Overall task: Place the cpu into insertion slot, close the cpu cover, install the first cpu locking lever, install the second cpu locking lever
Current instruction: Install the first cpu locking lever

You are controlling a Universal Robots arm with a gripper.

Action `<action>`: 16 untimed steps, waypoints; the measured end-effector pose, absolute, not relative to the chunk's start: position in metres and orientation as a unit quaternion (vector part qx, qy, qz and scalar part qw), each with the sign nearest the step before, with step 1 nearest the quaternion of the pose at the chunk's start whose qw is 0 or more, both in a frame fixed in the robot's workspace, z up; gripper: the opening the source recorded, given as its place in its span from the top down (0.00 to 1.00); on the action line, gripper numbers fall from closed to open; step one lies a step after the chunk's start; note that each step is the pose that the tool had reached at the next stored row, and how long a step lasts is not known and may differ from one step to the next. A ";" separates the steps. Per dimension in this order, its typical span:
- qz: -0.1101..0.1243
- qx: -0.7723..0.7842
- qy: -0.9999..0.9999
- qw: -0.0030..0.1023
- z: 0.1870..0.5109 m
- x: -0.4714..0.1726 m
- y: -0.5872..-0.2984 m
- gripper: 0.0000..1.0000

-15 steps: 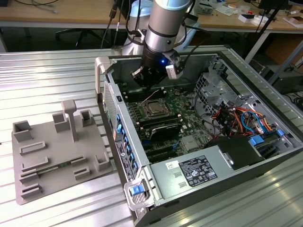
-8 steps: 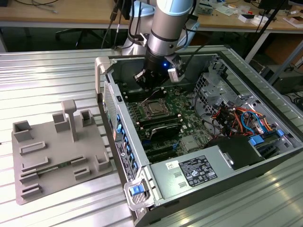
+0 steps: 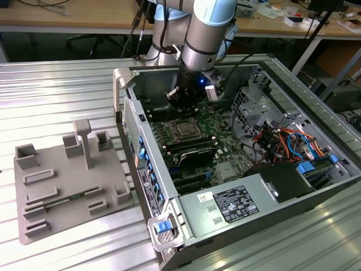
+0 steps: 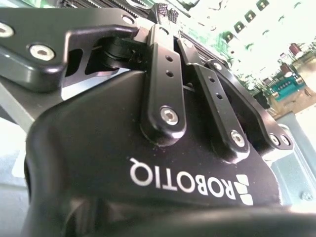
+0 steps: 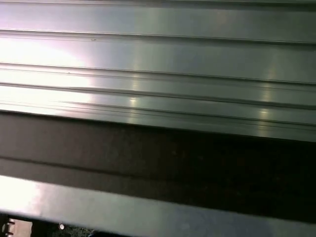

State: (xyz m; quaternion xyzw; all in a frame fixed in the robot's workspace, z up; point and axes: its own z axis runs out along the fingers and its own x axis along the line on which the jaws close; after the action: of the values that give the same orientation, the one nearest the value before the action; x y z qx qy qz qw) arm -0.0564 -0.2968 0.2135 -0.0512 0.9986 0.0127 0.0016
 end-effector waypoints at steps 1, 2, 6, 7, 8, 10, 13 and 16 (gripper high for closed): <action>0.013 -0.051 0.999 0.002 0.213 -0.055 -0.297 0.89; 0.013 -0.051 0.999 0.002 0.212 -0.054 -0.297 0.89; 0.013 -0.051 0.999 0.002 0.208 -0.049 -0.297 0.89; 0.013 -0.051 0.999 0.002 0.207 -0.049 -0.297 0.89; 0.013 -0.051 0.999 0.002 0.206 -0.047 -0.297 0.89; 0.013 -0.051 0.999 0.002 0.206 -0.046 -0.298 0.89; 0.013 -0.051 0.999 0.002 0.206 -0.046 -0.301 0.89; 0.013 -0.051 0.999 0.002 0.204 -0.044 -0.302 0.89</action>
State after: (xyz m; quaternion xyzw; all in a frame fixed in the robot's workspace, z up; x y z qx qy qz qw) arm -0.0445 -0.3017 0.2044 -0.0512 0.9986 0.0126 0.0016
